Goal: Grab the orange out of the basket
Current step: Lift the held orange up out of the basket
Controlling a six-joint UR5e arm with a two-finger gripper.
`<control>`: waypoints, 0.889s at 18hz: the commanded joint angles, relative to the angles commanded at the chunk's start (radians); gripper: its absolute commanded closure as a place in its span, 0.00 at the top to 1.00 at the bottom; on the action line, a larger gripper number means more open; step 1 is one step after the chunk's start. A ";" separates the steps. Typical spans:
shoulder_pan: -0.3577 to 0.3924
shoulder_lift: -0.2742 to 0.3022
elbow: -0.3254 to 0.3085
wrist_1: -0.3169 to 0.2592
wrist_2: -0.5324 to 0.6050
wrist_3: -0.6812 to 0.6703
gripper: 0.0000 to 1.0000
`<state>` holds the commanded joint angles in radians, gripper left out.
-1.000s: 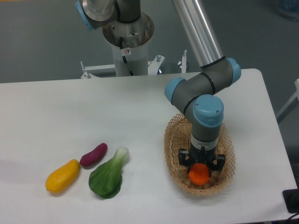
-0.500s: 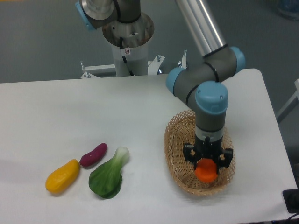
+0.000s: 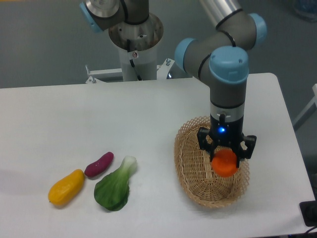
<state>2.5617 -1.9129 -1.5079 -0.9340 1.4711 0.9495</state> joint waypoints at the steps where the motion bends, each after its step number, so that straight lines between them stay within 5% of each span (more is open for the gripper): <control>1: 0.002 0.006 0.003 -0.012 0.000 0.000 0.62; 16: 0.046 0.067 -0.001 -0.143 0.000 0.181 0.62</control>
<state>2.6078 -1.8454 -1.5094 -1.0769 1.4711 1.1305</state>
